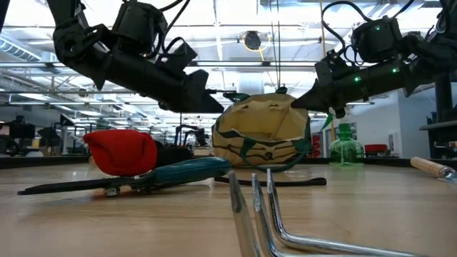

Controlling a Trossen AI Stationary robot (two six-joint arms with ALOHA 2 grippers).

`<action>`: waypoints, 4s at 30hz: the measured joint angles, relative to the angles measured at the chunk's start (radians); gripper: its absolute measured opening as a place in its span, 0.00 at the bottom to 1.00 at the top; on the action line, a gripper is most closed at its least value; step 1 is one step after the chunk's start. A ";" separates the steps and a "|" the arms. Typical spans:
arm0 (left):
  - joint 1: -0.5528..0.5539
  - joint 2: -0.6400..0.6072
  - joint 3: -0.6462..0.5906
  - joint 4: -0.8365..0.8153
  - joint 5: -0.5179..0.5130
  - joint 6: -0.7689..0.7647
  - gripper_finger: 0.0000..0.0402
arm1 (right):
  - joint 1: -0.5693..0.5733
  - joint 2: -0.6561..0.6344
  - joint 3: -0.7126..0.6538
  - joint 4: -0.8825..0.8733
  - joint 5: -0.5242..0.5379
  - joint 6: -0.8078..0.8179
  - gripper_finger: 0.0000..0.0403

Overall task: Pick & Place Garden tools in Gardening bag
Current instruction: Prepare the gardening bag

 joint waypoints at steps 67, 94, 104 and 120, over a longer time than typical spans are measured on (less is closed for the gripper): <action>0.053 0.038 0.144 -0.167 -0.048 0.208 0.04 | -0.001 0.000 0.000 -0.033 -0.253 0.111 0.00; 0.199 -0.278 0.144 -0.548 0.548 -0.168 0.01 | 0.093 -0.102 0.000 -0.148 -0.414 0.655 0.01; 0.235 -0.278 0.144 -0.545 0.532 -0.184 0.17 | 0.076 -0.102 0.000 -0.141 -0.412 0.665 0.01; 0.315 -0.277 0.144 -0.551 0.462 -0.094 0.31 | -0.024 -0.102 0.000 -0.171 -0.410 0.628 0.13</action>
